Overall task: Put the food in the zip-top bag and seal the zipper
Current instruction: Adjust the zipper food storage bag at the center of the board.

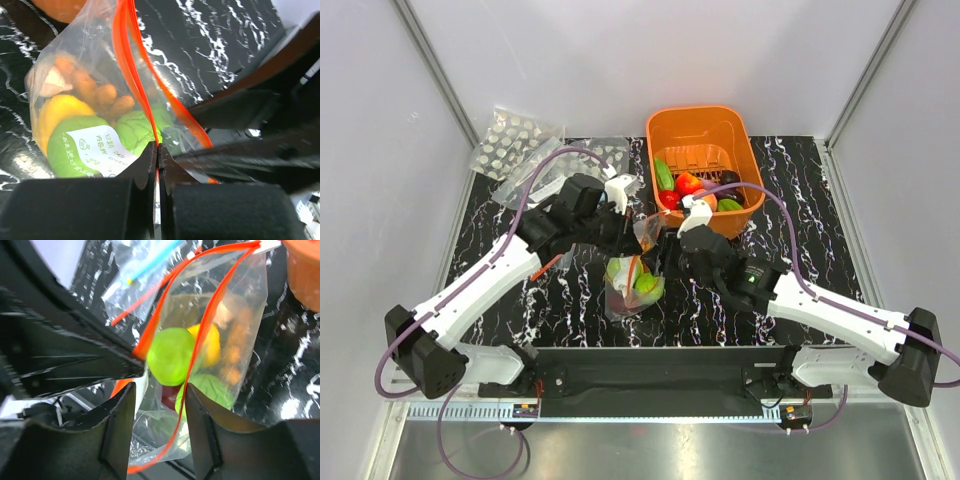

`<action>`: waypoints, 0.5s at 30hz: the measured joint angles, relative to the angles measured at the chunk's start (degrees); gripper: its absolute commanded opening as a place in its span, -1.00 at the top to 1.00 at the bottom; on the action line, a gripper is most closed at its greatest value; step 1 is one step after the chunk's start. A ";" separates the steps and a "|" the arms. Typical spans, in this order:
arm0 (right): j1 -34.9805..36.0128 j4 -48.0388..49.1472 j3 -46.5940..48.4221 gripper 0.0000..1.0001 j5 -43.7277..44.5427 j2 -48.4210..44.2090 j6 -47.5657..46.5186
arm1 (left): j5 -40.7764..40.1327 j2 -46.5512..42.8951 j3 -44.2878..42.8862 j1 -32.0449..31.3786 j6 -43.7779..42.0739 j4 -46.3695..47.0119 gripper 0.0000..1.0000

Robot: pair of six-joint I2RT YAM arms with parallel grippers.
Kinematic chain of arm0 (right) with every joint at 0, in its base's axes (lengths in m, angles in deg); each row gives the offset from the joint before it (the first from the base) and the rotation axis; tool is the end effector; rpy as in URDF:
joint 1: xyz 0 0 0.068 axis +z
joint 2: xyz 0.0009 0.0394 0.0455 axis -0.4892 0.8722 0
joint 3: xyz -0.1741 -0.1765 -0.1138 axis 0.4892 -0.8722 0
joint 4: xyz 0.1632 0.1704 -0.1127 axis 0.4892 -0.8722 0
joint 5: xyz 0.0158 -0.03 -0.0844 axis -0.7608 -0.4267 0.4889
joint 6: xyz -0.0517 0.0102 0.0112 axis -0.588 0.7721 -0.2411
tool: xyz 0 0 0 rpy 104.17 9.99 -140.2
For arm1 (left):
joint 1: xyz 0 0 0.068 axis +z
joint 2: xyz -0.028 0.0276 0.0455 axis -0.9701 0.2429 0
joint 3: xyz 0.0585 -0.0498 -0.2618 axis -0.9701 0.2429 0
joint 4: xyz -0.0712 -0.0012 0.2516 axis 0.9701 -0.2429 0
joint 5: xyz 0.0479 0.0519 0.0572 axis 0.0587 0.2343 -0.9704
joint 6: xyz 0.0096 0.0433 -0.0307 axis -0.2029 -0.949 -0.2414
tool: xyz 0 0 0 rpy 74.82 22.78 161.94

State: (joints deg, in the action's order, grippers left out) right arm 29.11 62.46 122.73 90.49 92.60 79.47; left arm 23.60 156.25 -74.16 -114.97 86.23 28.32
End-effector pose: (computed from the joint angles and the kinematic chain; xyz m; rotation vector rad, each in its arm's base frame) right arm 0.1478 0.2209 0.3239 -0.1695 2.0985 0.7696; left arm 0.2051 -0.1832 0.3513 0.6196 2.3115 -0.9422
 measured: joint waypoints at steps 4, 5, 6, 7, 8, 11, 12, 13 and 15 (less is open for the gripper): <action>0.02 2.69 -0.13 -0.27 0.13 0.09 -0.90 | -1.31 0.11 0.00 0.59 -0.42 -0.72 0.94; 0.07 2.80 -0.13 -0.40 0.24 0.09 -1.03 | -1.62 0.09 0.02 0.63 -0.46 -0.94 0.92; 0.09 2.78 -0.13 -0.43 0.52 0.09 -1.01 | -1.97 0.00 0.07 0.63 -0.55 -1.11 0.84; 0.09 2.73 -0.11 -0.47 0.87 0.09 -1.01 | -2.19 -0.17 0.22 0.63 -0.74 -1.18 0.76; 0.09 2.47 0.00 -0.49 1.29 0.07 -0.94 | -2.23 -0.48 0.50 0.63 -0.94 -1.11 0.70; 0.13 0.98 0.59 -0.51 3.58 0.07 -0.15 | -2.21 -2.01 1.81 0.63 -1.31 -0.94 0.46; 0.13 0.33 0.87 -0.54 4.39 0.07 0.28 | -2.19 -2.58 2.19 0.63 -1.44 -0.87 0.39; 0.13 -0.07 1.07 -0.56 5.42 0.04 0.66 | -2.19 -3.04 2.38 0.63 -1.55 -0.96 0.29; 0.13 -0.81 1.44 -0.65 7.21 0.04 1.57 | -2.14 -3.52 2.40 0.63 -1.68 -0.90 0.18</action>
State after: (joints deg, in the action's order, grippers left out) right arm 29.24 61.65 124.17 97.70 92.64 81.04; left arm 21.46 152.73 -71.76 -114.34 84.55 27.42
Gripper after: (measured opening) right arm 0.801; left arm 0.361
